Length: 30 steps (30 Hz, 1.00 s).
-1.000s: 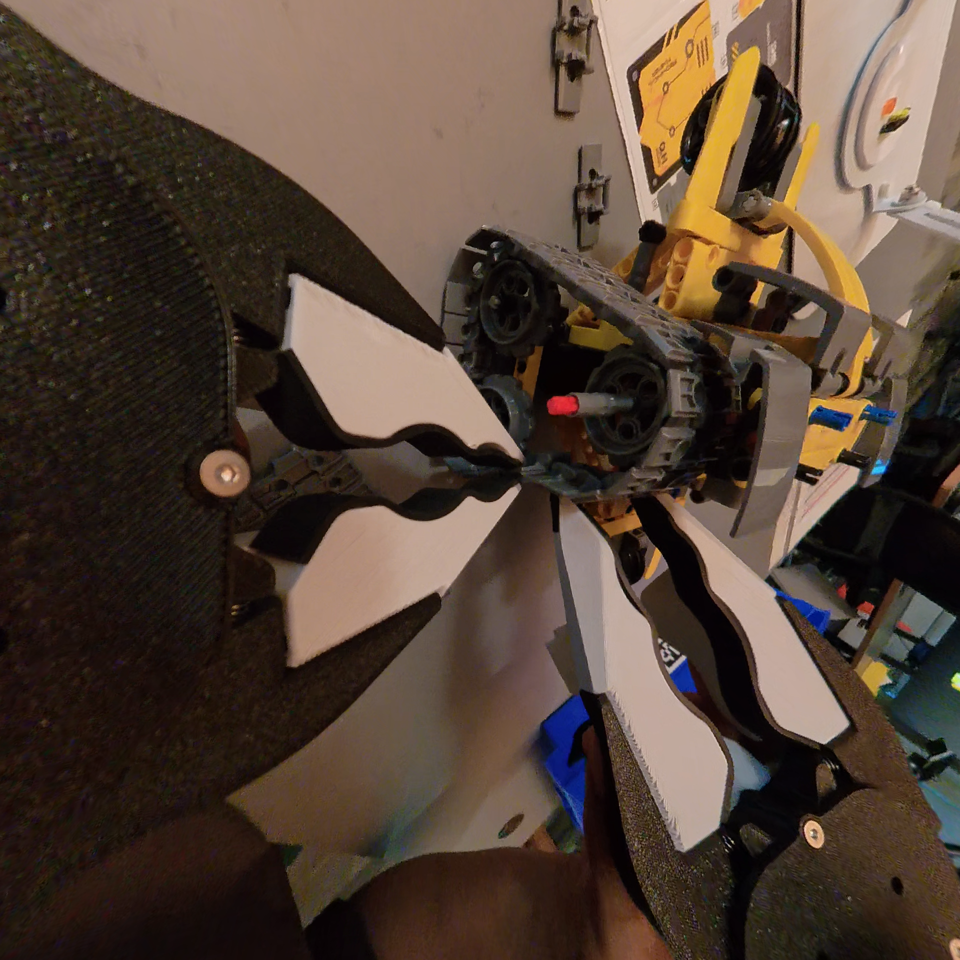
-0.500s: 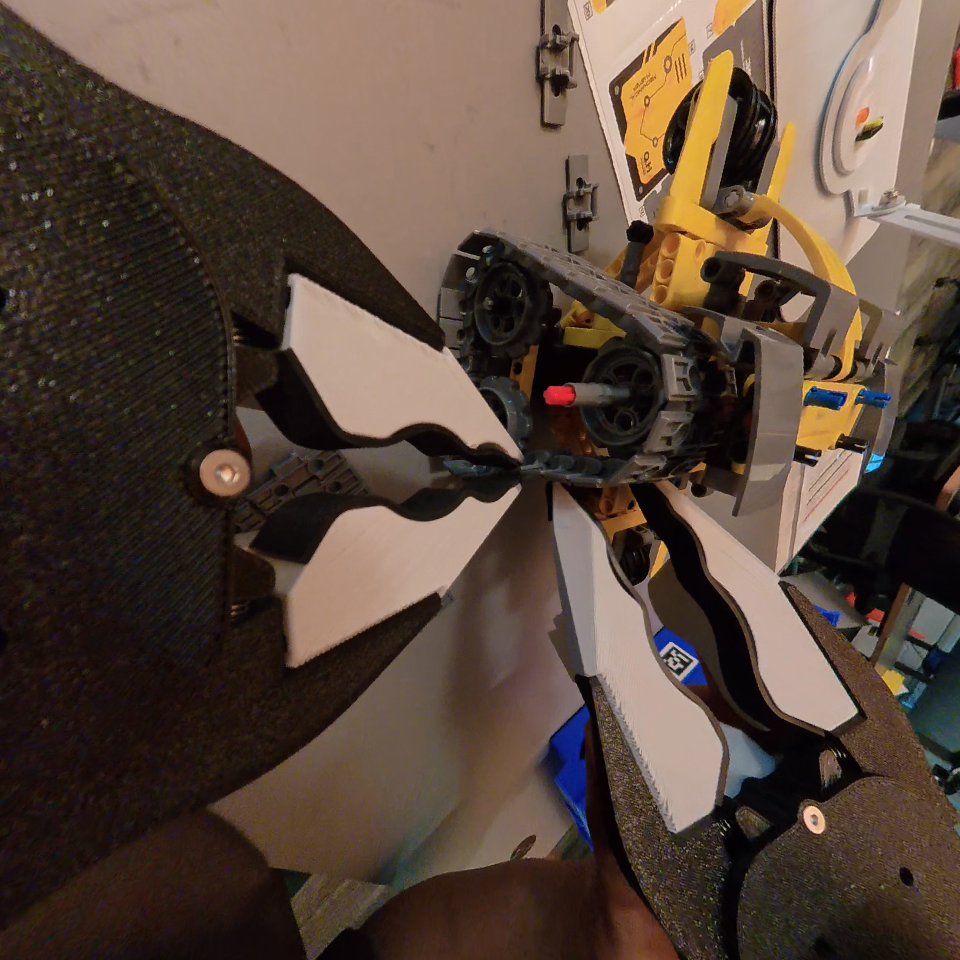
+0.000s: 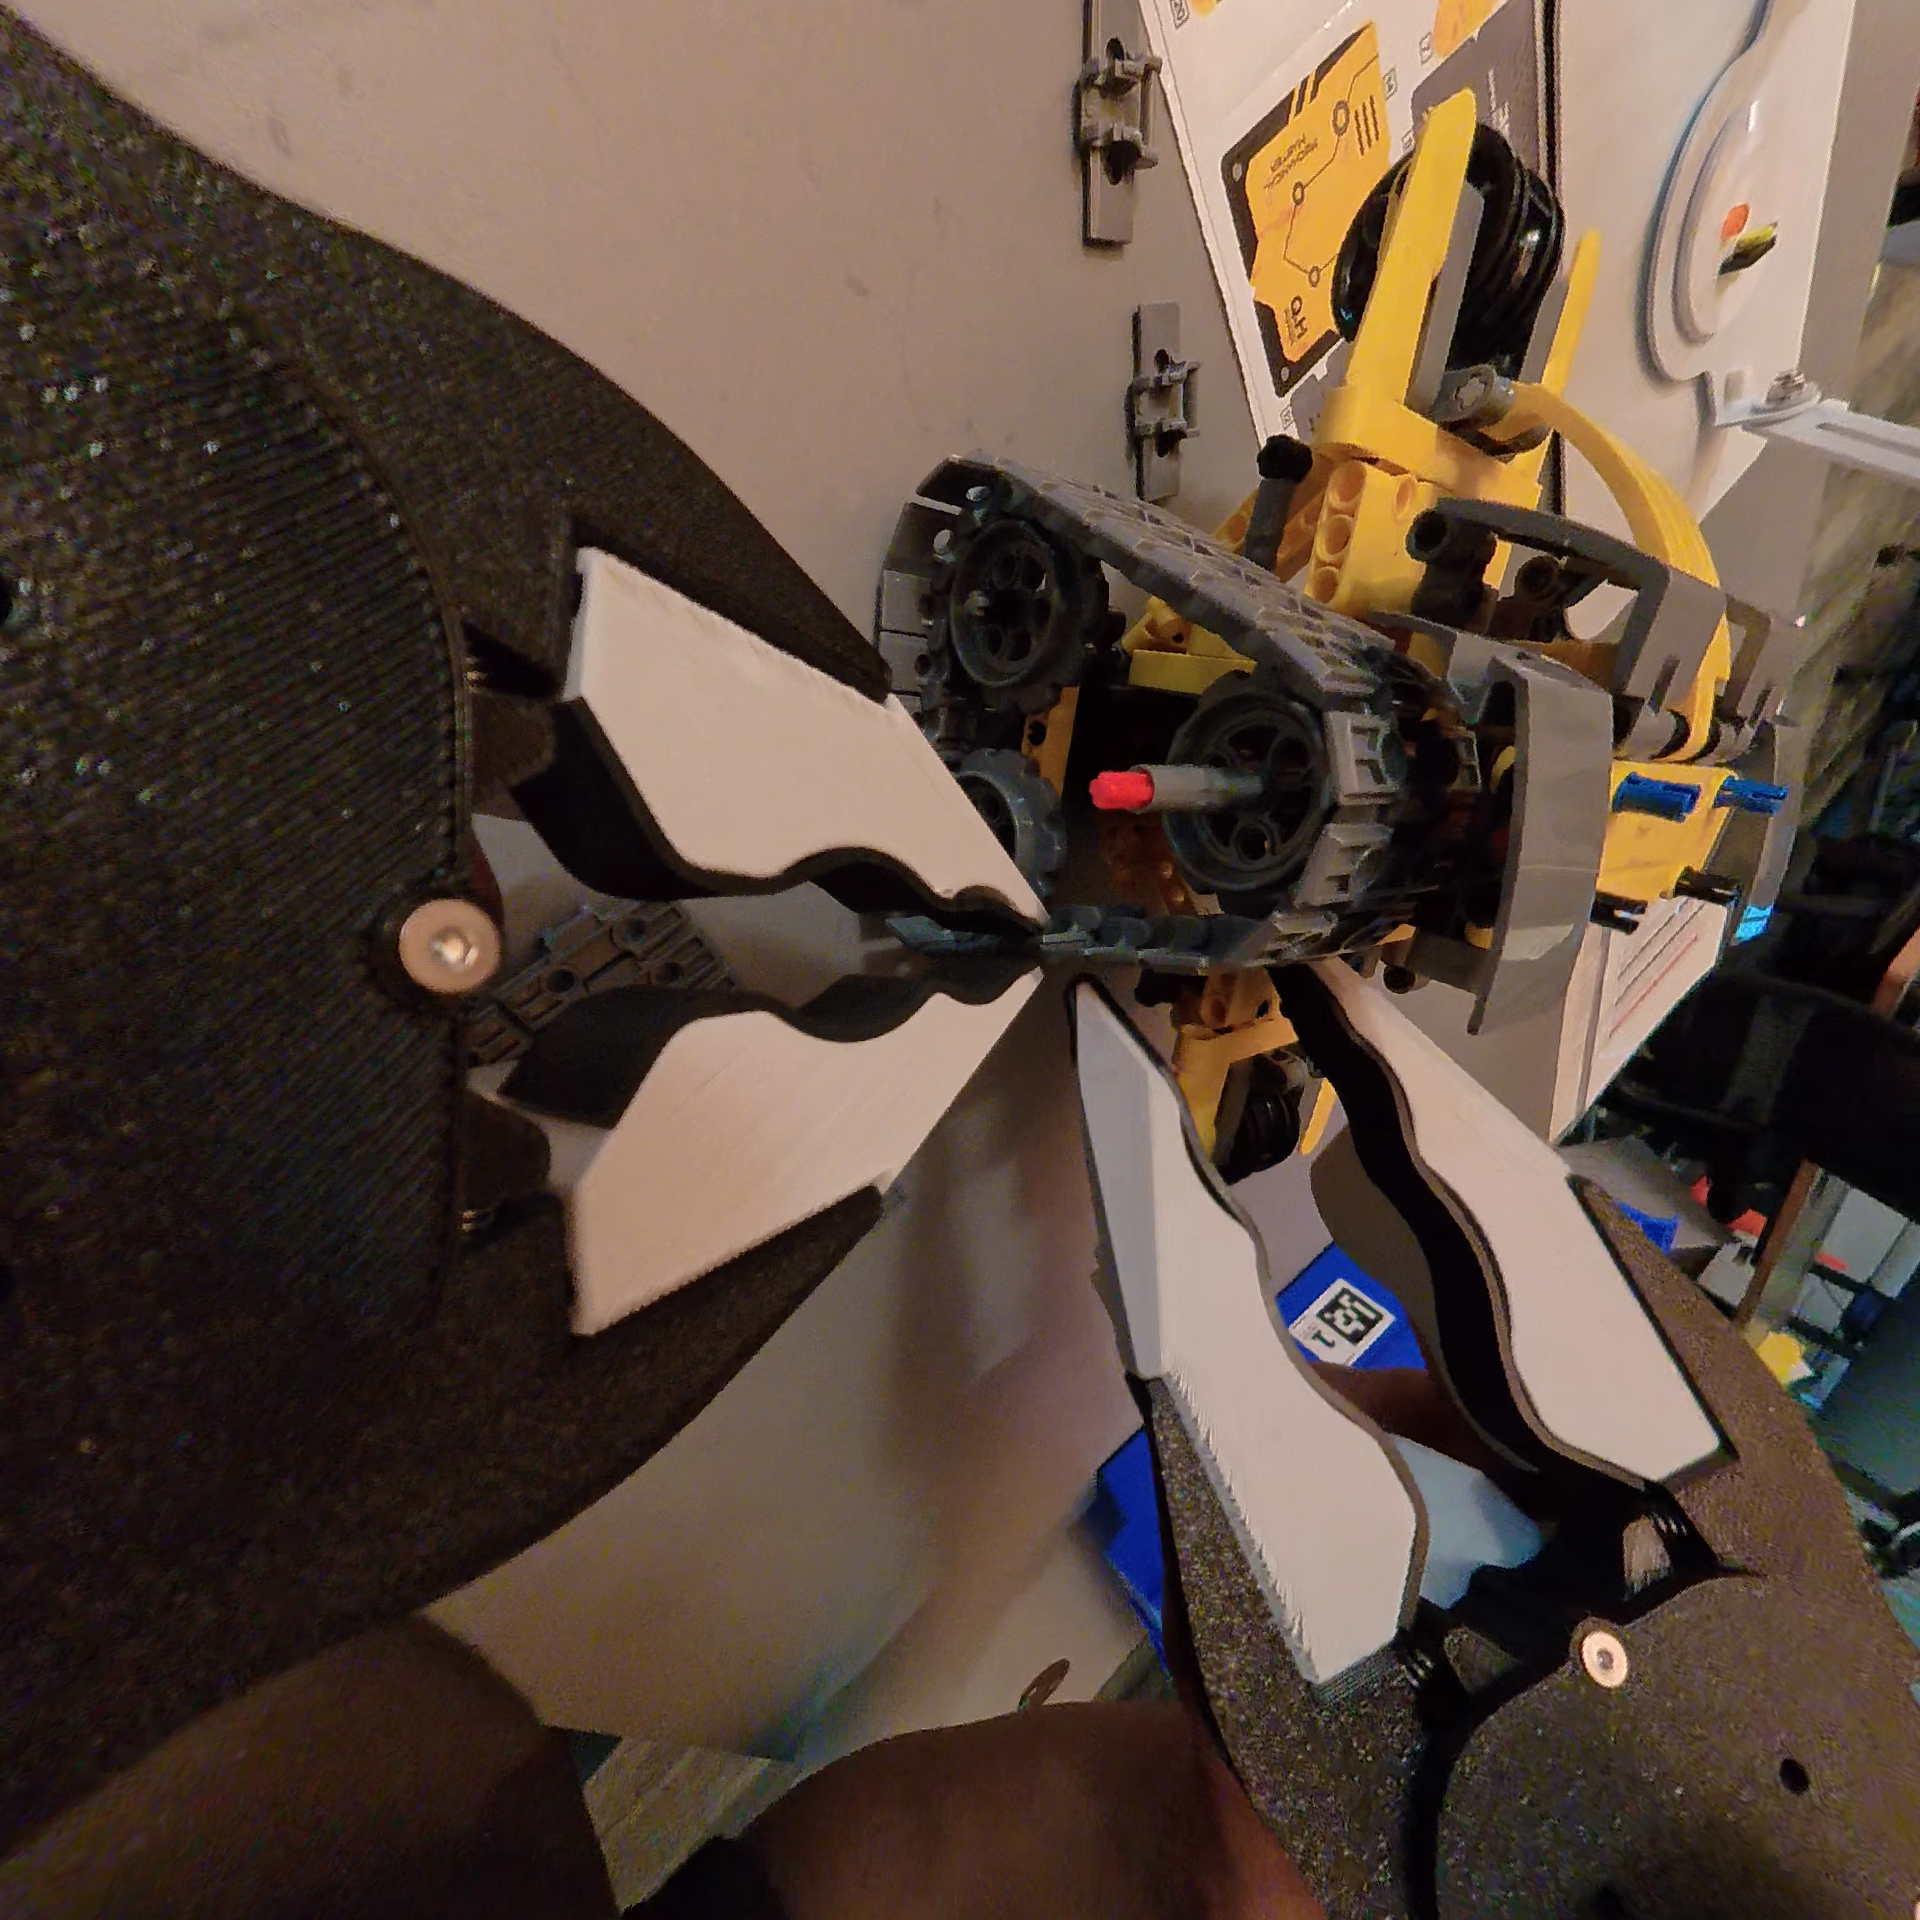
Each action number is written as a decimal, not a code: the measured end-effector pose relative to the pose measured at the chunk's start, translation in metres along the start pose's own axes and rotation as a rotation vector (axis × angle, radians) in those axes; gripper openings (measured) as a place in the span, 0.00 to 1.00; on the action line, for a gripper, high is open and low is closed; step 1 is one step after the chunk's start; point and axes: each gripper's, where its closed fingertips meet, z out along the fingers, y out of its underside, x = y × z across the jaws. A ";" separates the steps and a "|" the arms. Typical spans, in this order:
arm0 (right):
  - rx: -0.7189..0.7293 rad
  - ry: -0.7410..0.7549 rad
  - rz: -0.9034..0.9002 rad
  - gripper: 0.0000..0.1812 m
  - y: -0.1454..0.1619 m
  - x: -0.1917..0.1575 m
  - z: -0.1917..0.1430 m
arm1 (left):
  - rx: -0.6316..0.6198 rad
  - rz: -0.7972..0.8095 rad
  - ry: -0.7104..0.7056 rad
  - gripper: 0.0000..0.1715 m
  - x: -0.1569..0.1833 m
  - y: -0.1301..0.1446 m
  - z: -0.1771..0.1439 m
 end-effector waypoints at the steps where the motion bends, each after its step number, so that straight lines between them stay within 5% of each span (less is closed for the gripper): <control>1: 0.007 0.008 -0.001 0.19 0.000 0.000 -0.001 | 0.000 -0.002 0.000 0.00 0.000 0.000 0.000; 8: 0.084 0.053 0.035 0.22 -0.002 -0.001 -0.015 | 0.005 -0.001 -0.008 0.00 -0.001 -0.001 0.000; 15: 0.330 0.047 0.188 0.22 -0.007 -0.028 -0.023 | 0.012 -0.010 -0.010 0.00 -0.002 -0.002 -0.001; 22: 0.267 0.418 -0.242 0.25 0.008 -0.026 -0.007 | 0.014 -0.027 -0.004 0.00 -0.004 -0.002 -0.001; 30: 0.248 0.342 -0.326 0.31 0.003 -0.035 0.011 | 0.020 -0.033 -0.004 0.00 -0.004 -0.003 -0.002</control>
